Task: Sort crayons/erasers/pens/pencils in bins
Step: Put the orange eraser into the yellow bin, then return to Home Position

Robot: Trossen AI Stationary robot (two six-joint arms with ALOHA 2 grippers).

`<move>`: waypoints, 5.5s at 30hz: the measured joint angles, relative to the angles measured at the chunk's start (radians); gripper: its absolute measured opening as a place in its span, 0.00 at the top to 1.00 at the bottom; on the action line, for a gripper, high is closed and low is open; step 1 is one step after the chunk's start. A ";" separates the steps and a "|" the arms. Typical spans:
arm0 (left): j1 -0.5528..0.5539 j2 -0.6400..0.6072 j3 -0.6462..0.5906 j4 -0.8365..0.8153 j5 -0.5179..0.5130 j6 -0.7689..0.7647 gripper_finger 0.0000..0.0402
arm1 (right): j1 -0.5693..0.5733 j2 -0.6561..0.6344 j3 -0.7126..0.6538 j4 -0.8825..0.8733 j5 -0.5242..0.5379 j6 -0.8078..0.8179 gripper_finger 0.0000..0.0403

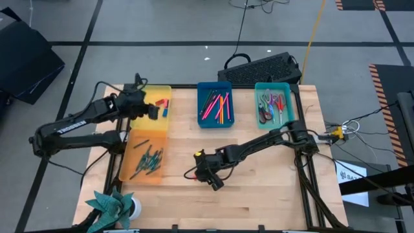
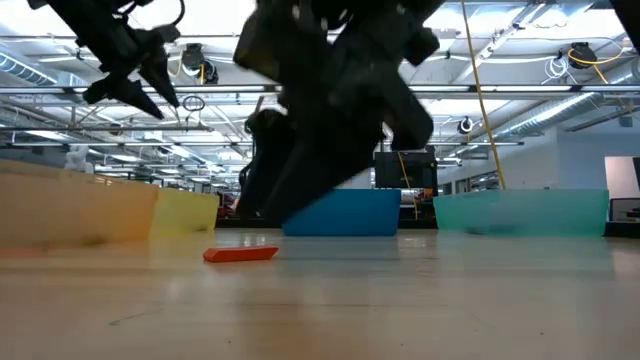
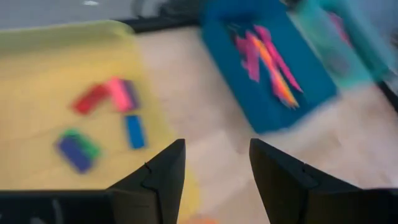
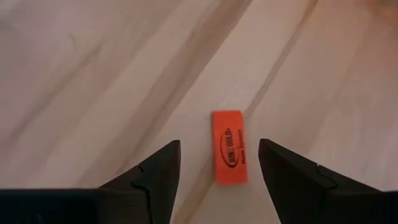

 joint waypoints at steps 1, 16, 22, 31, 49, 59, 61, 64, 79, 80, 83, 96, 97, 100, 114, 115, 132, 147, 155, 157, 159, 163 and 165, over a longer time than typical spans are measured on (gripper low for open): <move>-0.029 -0.003 0.000 0.007 0.018 0.010 0.55 | -0.003 0.013 0.000 0.006 -0.001 -0.008 0.48; -0.378 -0.004 0.000 0.120 -0.001 -0.020 0.55 | -0.042 0.058 -0.019 -0.002 0.023 -0.062 0.54; -0.424 -0.004 0.000 0.120 -0.024 -0.021 0.55 | -0.038 0.056 -0.044 0.005 0.020 -0.091 0.66; -0.430 -0.003 0.000 0.120 -0.043 -0.039 0.55 | -0.033 0.055 -0.078 0.051 0.022 -0.037 0.80; -0.505 0.057 -0.021 0.156 -0.043 -0.162 0.55 | -0.014 -0.096 -0.086 0.006 0.141 -0.002 0.82; -0.522 0.219 -0.112 0.518 0.039 -0.445 0.30 | -0.044 -0.318 -0.081 0.020 0.399 0.053 0.82; -0.522 0.253 -0.118 0.630 0.050 -0.461 0.26 | -0.066 -0.339 -0.081 0.033 0.399 0.081 0.82; -0.521 0.305 -0.119 0.766 0.071 -0.473 0.24 | -0.095 -0.353 -0.081 0.047 0.399 0.110 0.82; -0.513 0.395 -0.121 0.929 0.041 -0.422 0.75 | -0.135 -0.365 -0.080 0.058 0.388 0.074 0.81; -0.513 0.394 -0.121 0.938 0.038 -0.414 0.82 | -0.135 -0.365 -0.080 0.058 0.388 0.075 0.81; -0.513 0.395 -0.121 0.943 0.032 -0.413 0.95 | -0.135 -0.366 -0.080 0.053 0.391 0.076 0.81; -0.489 0.393 -0.057 0.962 -0.039 -0.349 0.96 | -0.175 -0.448 -0.081 0.068 0.397 0.077 0.68; -0.479 0.387 -0.049 0.954 -0.035 -0.336 0.96 | -0.181 -0.461 -0.081 0.066 0.398 0.077 0.67; -0.442 0.360 -0.013 0.847 -0.036 -0.299 0.96 | -0.192 -0.512 -0.080 0.032 0.416 0.074 0.62; -0.107 0.298 -0.021 0.169 -0.359 -0.168 0.96 | -0.109 -0.712 -0.079 -0.152 0.491 0.138 0.52; -0.078 0.298 -0.055 0.186 -0.366 -0.168 0.96 | -0.095 -0.719 -0.079 -0.167 0.502 0.158 0.52; 0.323 0.679 -0.211 0.602 -0.521 0.008 0.90 | -0.060 -0.720 -0.079 -0.176 0.614 0.567 0.52; 0.319 0.527 -0.201 0.520 -0.363 0.099 0.41 | -0.049 -0.719 -0.080 -0.214 0.630 0.489 0.50; 0.160 0.178 -0.201 0.472 -0.189 0.138 0.48 | -0.055 -0.792 -0.170 -0.072 0.498 0.296 0.71; 0.092 0.116 -0.201 0.475 -0.129 0.229 0.57 | -0.054 -0.847 -0.249 0.013 0.433 0.258 0.79; 0.030 0.071 -0.201 0.450 -0.057 0.317 0.67 | -0.054 -0.902 -0.342 0.097 0.415 0.238 0.88; -0.056 0.013 -0.201 0.400 0.023 0.409 0.83 | -0.047 -1.027 -0.524 0.238 0.415 0.176 0.99; -0.083 -0.002 -0.201 0.387 0.030 0.418 0.88 | -0.047 -1.085 -0.610 0.281 0.422 0.143 0.98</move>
